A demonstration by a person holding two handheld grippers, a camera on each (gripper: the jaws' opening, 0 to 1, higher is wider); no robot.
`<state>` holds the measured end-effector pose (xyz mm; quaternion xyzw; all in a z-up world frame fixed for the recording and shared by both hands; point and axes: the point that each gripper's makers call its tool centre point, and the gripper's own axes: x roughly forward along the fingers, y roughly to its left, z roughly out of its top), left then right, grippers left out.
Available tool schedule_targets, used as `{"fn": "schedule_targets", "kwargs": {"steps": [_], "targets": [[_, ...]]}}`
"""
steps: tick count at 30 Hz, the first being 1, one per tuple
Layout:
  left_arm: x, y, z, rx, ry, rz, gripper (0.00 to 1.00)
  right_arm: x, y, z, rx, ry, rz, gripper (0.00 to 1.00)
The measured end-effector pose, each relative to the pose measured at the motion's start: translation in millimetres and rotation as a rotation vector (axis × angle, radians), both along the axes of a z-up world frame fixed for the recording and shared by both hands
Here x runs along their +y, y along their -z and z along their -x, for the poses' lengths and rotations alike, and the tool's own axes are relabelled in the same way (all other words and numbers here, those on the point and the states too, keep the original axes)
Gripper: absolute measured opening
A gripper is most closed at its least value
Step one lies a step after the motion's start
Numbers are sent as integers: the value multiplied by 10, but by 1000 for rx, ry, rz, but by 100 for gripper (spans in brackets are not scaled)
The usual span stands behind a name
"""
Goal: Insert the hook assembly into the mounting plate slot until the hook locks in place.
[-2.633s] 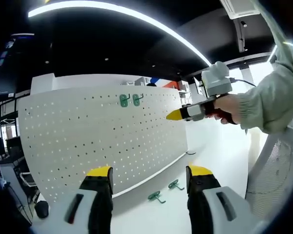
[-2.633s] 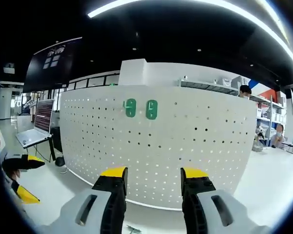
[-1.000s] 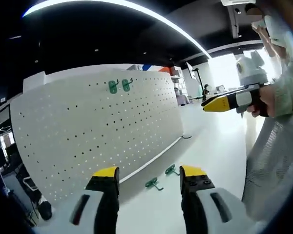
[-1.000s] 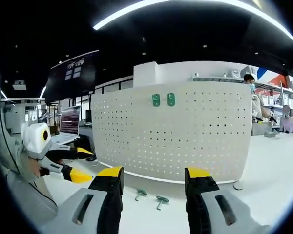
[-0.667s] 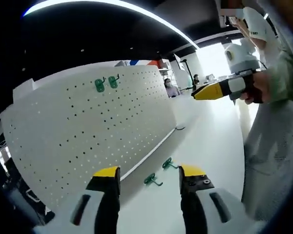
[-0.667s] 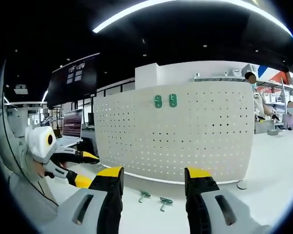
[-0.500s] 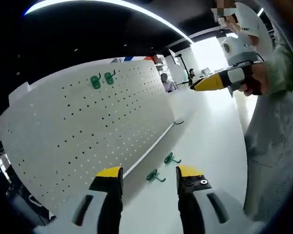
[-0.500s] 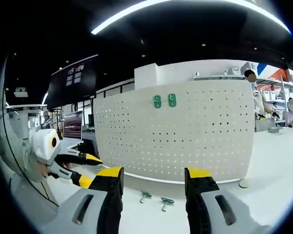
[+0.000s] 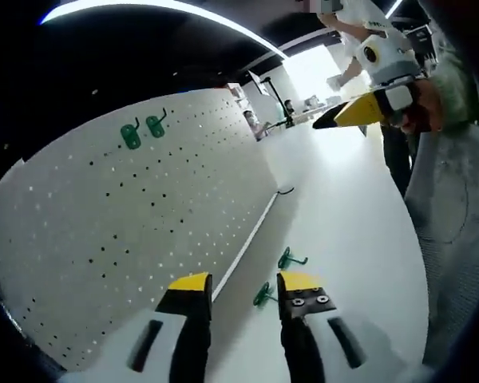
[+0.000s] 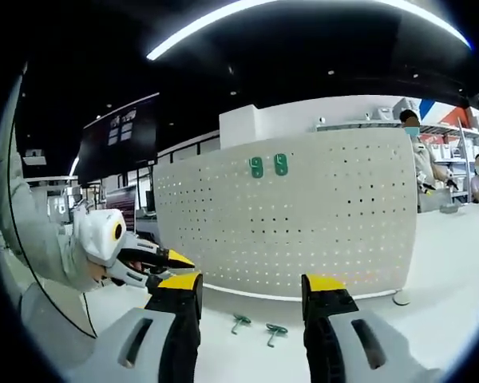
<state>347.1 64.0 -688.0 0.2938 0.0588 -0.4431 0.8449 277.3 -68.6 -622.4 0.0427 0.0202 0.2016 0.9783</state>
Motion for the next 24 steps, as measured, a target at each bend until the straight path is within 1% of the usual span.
{"fn": "schedule_targets", "kwargs": {"steps": [4, 9, 14, 17, 24], "targets": [[-40, 91, -114, 13, 38, -44, 30, -32, -5, -4, -2, 13, -5, 48], [-47, 157, -267, 16, 63, -80, 29, -49, 4, -10, 2, 22, -3, 48], [-26, 231, -417, 27, 65, -100, 28, -71, 21, -17, 5, 31, 5, 48], [2, 309, -514, 36, 67, -119, 27, -96, 31, -23, 9, 41, 7, 48], [36, 431, -634, 56, 73, -144, 27, -149, 50, -36, 17, 62, 4, 48]]}}
